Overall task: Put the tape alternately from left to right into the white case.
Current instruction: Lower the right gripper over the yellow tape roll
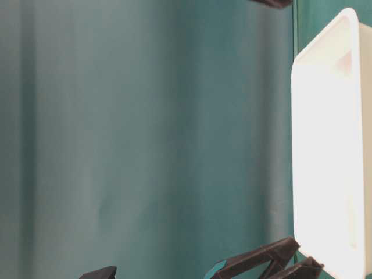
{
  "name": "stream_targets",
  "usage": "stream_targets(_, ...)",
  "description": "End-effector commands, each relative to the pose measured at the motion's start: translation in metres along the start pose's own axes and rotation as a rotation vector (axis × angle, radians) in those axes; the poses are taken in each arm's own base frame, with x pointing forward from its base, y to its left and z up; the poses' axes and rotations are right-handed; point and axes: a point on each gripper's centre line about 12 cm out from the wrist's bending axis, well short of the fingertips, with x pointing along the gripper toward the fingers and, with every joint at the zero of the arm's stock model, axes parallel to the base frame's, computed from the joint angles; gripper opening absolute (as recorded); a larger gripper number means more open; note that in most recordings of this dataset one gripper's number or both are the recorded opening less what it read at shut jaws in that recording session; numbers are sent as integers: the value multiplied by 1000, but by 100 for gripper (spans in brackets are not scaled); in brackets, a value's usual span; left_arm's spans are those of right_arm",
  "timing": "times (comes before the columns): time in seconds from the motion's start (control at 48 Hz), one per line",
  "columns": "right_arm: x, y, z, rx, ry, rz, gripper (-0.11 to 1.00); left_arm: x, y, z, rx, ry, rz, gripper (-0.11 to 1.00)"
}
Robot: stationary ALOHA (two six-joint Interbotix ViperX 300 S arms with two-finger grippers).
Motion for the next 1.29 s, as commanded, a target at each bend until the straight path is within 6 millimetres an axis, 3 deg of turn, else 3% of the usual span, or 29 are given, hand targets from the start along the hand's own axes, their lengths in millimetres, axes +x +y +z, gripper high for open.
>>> stream_targets(0.0, -5, 1, 4, -1, -24, 5, 75, -4, 1, 8, -2, -32, 1, 91)
stream_targets(0.333, -2, 1, -7, 1, 54, 1, 75, -4, 1, 10, -3, -35, 1, 91)
stream_targets(1.27, 53, 9, -55, 55, 320, 6, 75, -2, 1, 5, -2, -25, 2, 91)
